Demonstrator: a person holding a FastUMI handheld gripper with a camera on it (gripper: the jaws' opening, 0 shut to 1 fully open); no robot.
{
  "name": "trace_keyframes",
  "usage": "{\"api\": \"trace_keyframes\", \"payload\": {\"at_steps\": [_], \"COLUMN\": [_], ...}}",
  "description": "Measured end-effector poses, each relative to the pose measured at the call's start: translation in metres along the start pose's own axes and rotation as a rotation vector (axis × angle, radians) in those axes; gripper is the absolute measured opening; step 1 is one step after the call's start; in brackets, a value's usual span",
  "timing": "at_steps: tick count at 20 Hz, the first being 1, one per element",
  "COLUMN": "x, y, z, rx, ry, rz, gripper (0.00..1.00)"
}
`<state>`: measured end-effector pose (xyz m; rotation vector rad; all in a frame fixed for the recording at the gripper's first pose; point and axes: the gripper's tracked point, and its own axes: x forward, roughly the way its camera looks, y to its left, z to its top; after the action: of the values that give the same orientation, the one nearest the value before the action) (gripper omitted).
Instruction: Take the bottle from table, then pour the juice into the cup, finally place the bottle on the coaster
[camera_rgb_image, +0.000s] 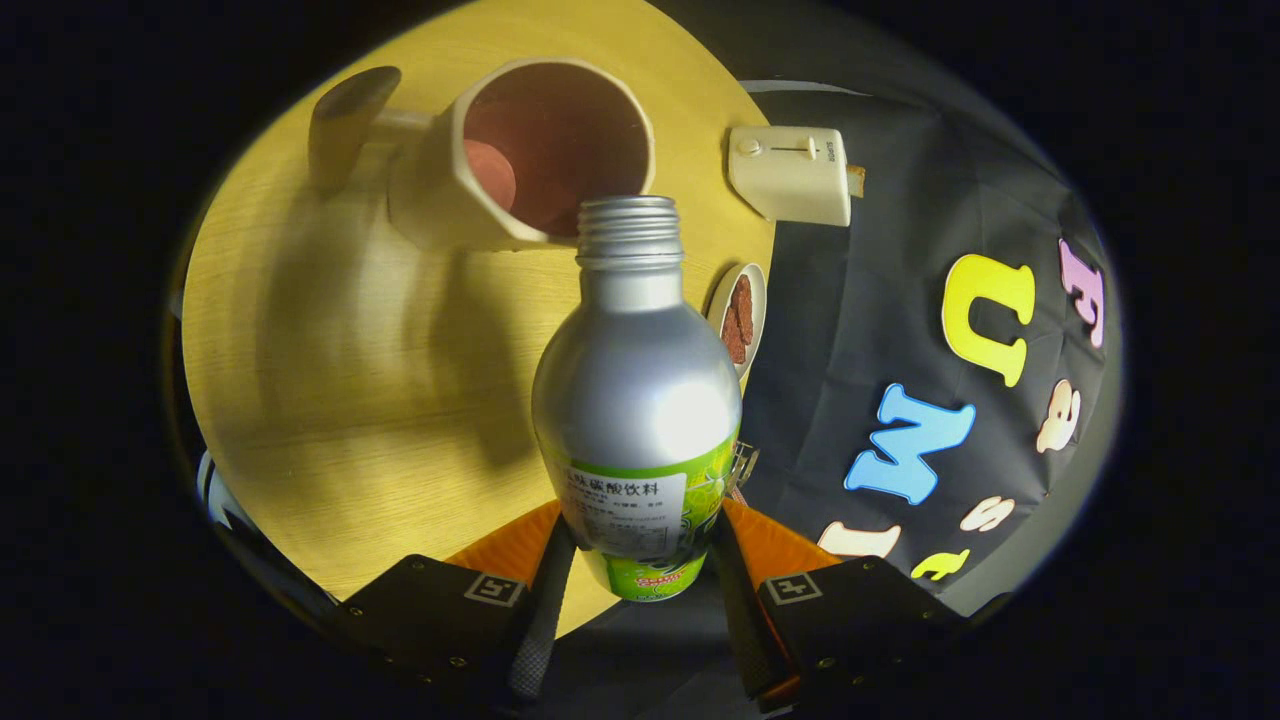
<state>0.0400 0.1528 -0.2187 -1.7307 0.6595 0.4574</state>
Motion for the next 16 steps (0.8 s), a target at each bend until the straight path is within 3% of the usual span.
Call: {"api": "trace_keyframes", "payload": {"at_steps": [16], "x": [-0.006], "y": [-0.019], "z": [0.003], "rx": [-0.157], "ry": [0.058], "rz": [-0.048], "gripper": [0.72]}}
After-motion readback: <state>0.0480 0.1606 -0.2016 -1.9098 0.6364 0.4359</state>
